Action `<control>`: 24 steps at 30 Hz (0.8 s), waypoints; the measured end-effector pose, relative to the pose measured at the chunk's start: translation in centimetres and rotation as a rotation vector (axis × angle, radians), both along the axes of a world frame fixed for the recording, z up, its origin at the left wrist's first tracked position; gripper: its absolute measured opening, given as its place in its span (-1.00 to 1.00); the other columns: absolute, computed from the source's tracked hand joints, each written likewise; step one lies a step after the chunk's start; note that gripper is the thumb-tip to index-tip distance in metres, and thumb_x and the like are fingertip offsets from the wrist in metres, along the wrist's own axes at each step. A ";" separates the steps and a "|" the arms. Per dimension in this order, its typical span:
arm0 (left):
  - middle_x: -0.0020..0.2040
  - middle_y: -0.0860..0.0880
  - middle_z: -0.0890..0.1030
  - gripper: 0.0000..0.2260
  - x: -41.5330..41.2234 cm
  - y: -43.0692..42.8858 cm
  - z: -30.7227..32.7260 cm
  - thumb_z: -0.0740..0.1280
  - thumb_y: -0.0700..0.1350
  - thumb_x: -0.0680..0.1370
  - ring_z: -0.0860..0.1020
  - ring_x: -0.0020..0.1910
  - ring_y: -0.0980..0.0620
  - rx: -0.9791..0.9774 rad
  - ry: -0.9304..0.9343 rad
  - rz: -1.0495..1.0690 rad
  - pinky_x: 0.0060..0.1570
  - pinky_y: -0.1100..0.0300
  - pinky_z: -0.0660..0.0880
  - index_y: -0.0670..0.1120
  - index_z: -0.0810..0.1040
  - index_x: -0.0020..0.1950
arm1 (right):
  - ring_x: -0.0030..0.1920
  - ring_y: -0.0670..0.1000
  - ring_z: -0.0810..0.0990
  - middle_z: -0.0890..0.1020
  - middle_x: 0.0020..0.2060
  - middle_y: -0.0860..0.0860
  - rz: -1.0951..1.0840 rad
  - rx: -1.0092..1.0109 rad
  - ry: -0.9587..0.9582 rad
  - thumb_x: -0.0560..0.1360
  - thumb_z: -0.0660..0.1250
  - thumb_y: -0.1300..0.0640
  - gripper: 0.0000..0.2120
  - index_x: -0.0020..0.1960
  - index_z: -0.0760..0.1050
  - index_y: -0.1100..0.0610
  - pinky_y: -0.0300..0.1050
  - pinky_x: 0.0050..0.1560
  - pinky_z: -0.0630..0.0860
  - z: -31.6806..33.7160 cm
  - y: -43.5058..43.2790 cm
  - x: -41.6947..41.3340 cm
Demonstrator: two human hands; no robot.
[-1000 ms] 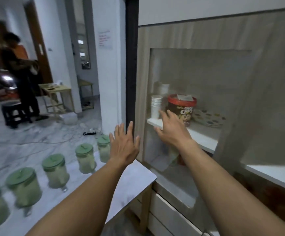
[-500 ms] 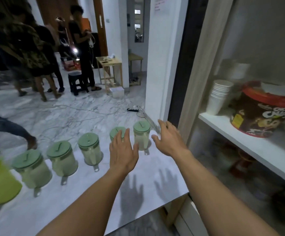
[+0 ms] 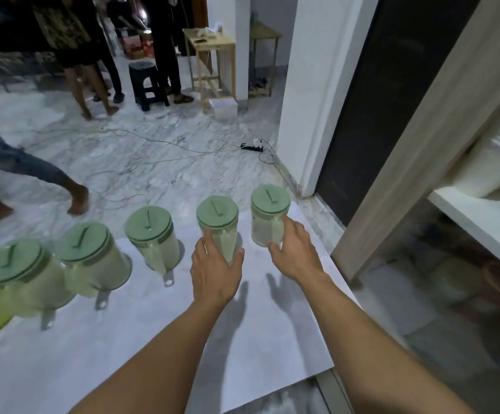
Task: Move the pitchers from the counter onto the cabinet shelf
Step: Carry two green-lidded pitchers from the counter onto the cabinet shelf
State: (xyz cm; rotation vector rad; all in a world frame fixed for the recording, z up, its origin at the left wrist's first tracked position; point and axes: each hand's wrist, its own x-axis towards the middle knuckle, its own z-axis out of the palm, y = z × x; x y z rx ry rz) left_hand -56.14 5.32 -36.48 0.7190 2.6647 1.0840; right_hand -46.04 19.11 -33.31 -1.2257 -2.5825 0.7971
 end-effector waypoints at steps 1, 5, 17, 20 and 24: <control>0.45 -0.15 0.31 -0.27 -0.3 0.5 -0.7 0.27 0.24 0.49 0.29 0.41 -0.19 -0.003 -0.042 0.030 0.32 -0.16 0.34 -0.07 0.12 0.54 | 0.40 0.20 0.35 0.36 0.40 0.13 -0.023 -0.038 0.034 0.57 0.32 0.02 -0.36 0.55 0.13 0.08 0.18 0.31 0.41 -0.8 0.6 -0.5; 0.40 -0.09 0.40 -0.31 -0.7 2.2 -2.7 0.32 0.26 0.46 0.36 0.37 -0.14 -0.001 -0.191 0.143 0.29 -0.07 0.37 -0.07 0.27 0.46 | 0.32 0.21 0.45 0.44 0.35 0.13 -0.158 -0.192 0.125 0.52 0.38 0.00 -0.36 0.49 0.16 0.04 0.17 0.23 0.49 -3.7 2.1 -2.0; -0.21 0.14 0.57 -0.76 -2.6 6.5 -4.2 0.37 0.13 0.51 0.53 -0.16 0.04 0.220 -0.397 0.304 -0.21 0.18 0.36 -0.02 0.57 0.01 | -0.08 0.08 0.63 0.67 -0.10 -0.01 -0.320 -0.630 0.447 0.50 0.45 0.09 -0.87 -0.01 0.52 -0.03 -0.06 0.01 0.53 -7.5 4.7 -6.0; -0.09 0.04 0.62 -0.76 -2.5 6.6 -4.7 0.35 0.09 0.54 0.54 -0.11 0.01 0.219 -0.365 0.308 -0.08 0.16 0.41 -0.04 0.56 0.09 | -0.12 0.12 0.65 0.65 -0.20 -0.01 -0.336 -0.581 0.465 0.51 0.40 0.10 -0.95 -0.05 0.54 0.02 -0.09 -0.12 0.50 -8.0 4.7 -6.3; -0.04 -0.07 0.65 -0.79 -2.9 6.6 -4.5 0.33 0.01 0.57 0.56 -0.08 -0.05 0.268 -0.319 0.327 -0.09 0.16 0.43 -0.11 0.56 0.08 | -0.14 0.11 0.63 0.67 -0.19 0.03 -0.347 -0.530 0.507 0.51 0.38 0.12 -0.96 -0.06 0.56 0.08 -0.11 -0.10 0.50 -8.2 4.3 -6.4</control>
